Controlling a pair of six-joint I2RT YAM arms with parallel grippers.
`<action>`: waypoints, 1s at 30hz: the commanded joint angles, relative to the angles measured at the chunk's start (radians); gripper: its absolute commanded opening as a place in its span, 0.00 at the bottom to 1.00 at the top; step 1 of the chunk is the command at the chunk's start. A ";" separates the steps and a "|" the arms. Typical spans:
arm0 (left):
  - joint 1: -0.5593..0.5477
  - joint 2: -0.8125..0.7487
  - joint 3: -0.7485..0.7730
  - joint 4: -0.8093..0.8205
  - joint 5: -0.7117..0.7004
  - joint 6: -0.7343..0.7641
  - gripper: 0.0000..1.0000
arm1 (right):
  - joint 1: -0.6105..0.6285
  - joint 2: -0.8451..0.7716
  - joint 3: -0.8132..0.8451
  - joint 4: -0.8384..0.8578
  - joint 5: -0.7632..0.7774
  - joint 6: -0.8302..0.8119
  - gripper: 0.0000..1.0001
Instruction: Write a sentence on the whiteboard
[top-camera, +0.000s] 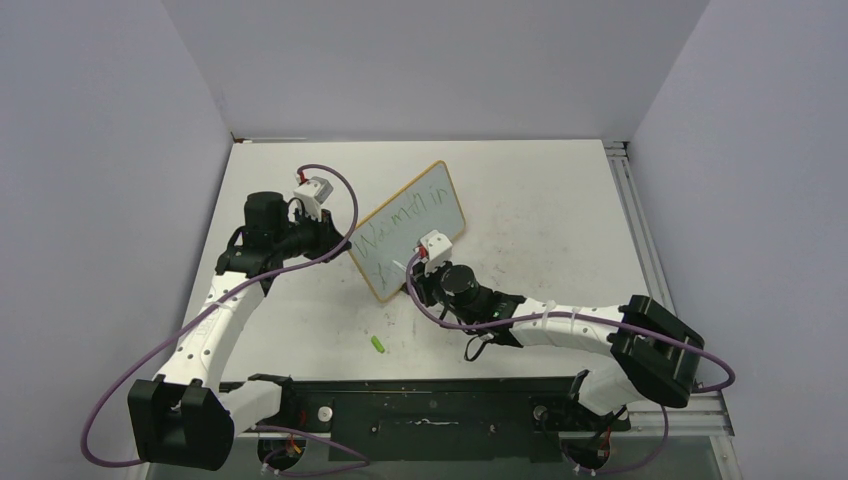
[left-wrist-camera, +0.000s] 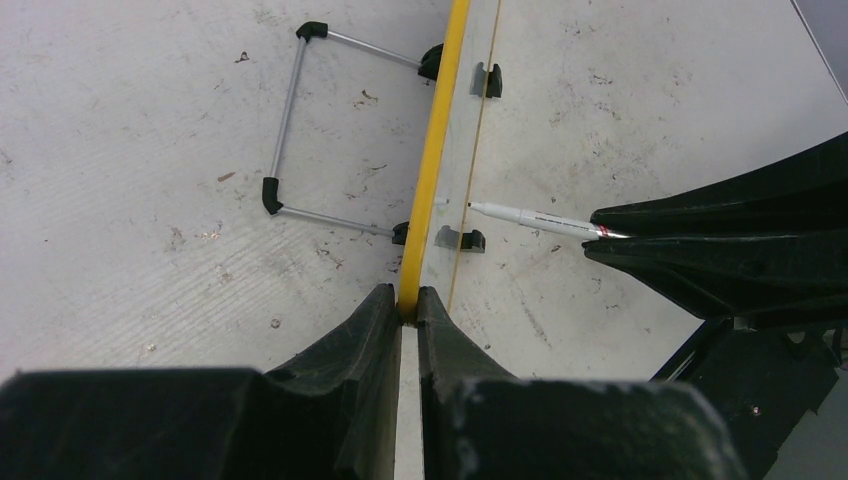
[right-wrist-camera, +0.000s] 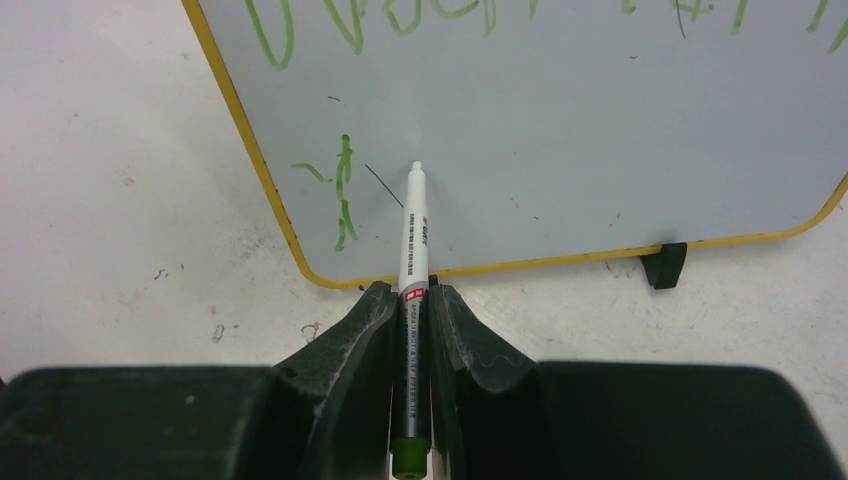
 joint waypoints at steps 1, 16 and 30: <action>0.000 0.005 0.020 -0.014 -0.012 0.010 0.00 | 0.000 0.006 0.048 0.076 -0.035 -0.011 0.05; 0.000 0.005 0.020 -0.015 -0.012 0.011 0.00 | -0.001 0.042 0.061 0.078 -0.076 -0.019 0.05; 0.000 0.005 0.020 -0.015 -0.013 0.011 0.00 | 0.003 0.040 0.022 0.039 -0.077 -0.002 0.05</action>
